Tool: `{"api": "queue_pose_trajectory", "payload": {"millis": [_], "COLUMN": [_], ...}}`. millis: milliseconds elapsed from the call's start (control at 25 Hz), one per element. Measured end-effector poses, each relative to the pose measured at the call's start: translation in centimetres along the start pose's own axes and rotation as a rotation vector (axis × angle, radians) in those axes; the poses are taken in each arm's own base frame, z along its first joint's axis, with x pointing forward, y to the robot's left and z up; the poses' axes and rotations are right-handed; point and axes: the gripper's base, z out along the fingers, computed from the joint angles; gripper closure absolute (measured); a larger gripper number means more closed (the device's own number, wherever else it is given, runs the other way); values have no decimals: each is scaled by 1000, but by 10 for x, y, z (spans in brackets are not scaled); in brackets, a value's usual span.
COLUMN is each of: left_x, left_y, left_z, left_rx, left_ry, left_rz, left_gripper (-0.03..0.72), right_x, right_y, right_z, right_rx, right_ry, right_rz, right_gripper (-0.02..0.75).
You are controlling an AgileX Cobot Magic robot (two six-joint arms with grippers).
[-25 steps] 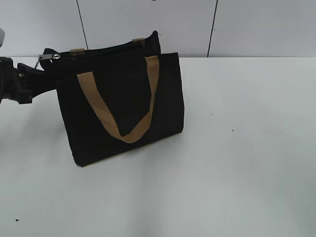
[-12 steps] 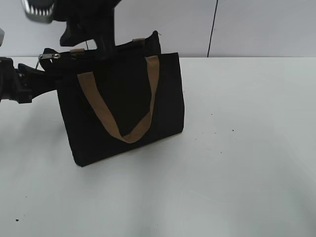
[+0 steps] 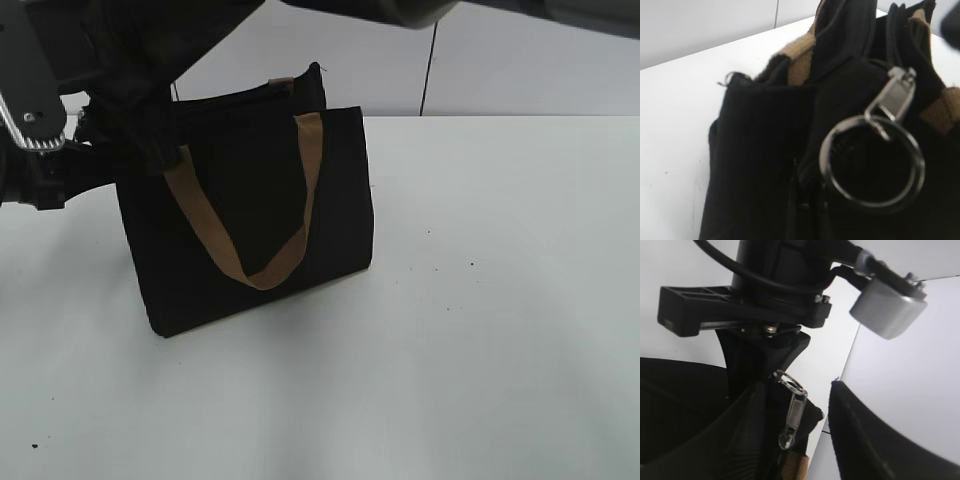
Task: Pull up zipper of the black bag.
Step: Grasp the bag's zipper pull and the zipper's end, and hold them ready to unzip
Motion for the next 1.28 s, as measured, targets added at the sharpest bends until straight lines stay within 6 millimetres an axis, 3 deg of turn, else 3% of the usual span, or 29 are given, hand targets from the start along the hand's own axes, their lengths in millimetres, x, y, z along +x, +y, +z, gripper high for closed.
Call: {"api": "queue_pose_trajectory", "payload": {"millis": [360, 1040, 1280], "left_x": [0, 0, 0], "left_y": [0, 0, 1], "left_z": [0, 0, 0], "left_rx": [2, 2, -3], "left_ry": [1, 1, -2], "left_rz": [0, 0, -6], "left_gripper": [660, 660, 661], "right_x": [5, 10, 10], "right_y": [9, 13, 14], "right_z": [20, 35, 36], "right_rx": [0, 38, 36], "right_ry": [10, 21, 21], "right_rz": [-9, -6, -6], "right_gripper": [411, 414, 484]}}
